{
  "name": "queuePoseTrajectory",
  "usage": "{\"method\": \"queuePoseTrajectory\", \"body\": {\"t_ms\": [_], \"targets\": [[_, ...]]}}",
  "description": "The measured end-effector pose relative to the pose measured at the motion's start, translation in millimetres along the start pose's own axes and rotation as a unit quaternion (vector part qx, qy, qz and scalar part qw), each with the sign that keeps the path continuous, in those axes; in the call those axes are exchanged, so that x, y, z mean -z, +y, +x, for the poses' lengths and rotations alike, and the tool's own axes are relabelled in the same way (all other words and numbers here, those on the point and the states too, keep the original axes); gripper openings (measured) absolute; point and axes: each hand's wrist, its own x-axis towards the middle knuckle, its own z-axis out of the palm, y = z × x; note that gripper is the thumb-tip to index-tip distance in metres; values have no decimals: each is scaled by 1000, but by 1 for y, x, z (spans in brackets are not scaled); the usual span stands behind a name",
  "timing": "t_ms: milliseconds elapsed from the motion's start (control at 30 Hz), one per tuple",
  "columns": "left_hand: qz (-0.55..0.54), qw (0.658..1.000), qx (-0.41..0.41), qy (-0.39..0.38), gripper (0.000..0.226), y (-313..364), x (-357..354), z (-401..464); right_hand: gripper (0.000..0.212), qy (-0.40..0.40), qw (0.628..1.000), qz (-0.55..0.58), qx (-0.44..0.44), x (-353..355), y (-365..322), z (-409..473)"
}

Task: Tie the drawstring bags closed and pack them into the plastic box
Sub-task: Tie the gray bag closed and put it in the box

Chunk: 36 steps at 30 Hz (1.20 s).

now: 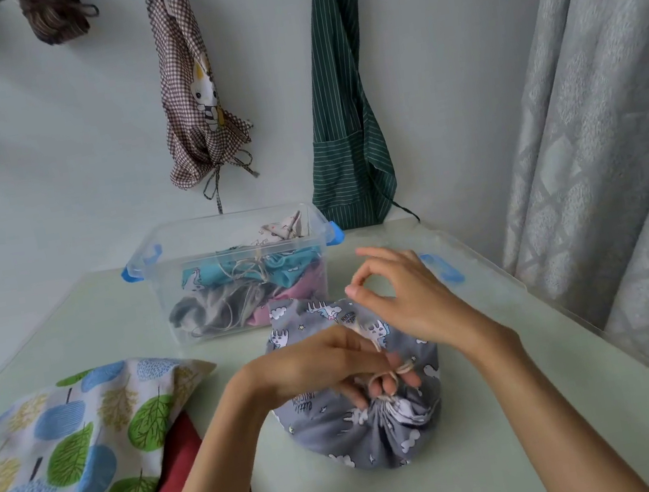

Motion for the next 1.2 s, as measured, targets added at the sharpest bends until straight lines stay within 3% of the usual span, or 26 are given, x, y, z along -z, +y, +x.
{"method": "queuePoseTrajectory", "body": {"t_ms": [100, 200, 267, 333, 433, 567, 700, 833, 1033, 1067, 1167, 1200], "targets": [[-40, 999, 0, 7, 30, 1, 6, -6, 13, 7, 999, 48, -16, 5, 8, -1], [-73, 996, 3, 51, 30, 2, 14, -12, 27, -117, 983, 141, 10, 26, 12, -9], [-87, 994, 2, 67, 32, 1, 17, -15, 34, -211, 971, 111, 13, 34, 15, -14], [-97, 993, 0, 74, 36, 1, 18, -17, 30, -247, 965, 91, 5, 31, 17, -16], [-97, 992, 7, 82, 39, 1, 20, -19, 12, -237, 967, 94, -10, 24, 14, -14], [-137, 983, 38, 120, 25, -2, 23, -24, 19, -169, 977, 129, -6, 37, 10, -19], [-247, 954, 47, 166, 22, 0, 26, -24, 11, -152, 964, 218, 9, 49, 1, -25], [-306, 922, 42, 233, 8, 1, 25, -21, 13, -201, 965, 166, 7, 50, -11, -29], [-307, 907, 33, 286, 11, 1, 27, -22, 33, -324, 942, 81, -42, 68, -29, -43], [-302, 909, 31, 287, 12, 0, 28, -22, 35, -306, 948, 71, -48, 68, -29, -43], [-270, 922, 19, 278, 15, -1, 27, -24, 23, -83, 996, 32, -22, 55, -19, -30], [-259, 927, 9, 271, 17, 0, 26, -24, 15, -47, 998, 41, -5, 49, -20, -25]]}}
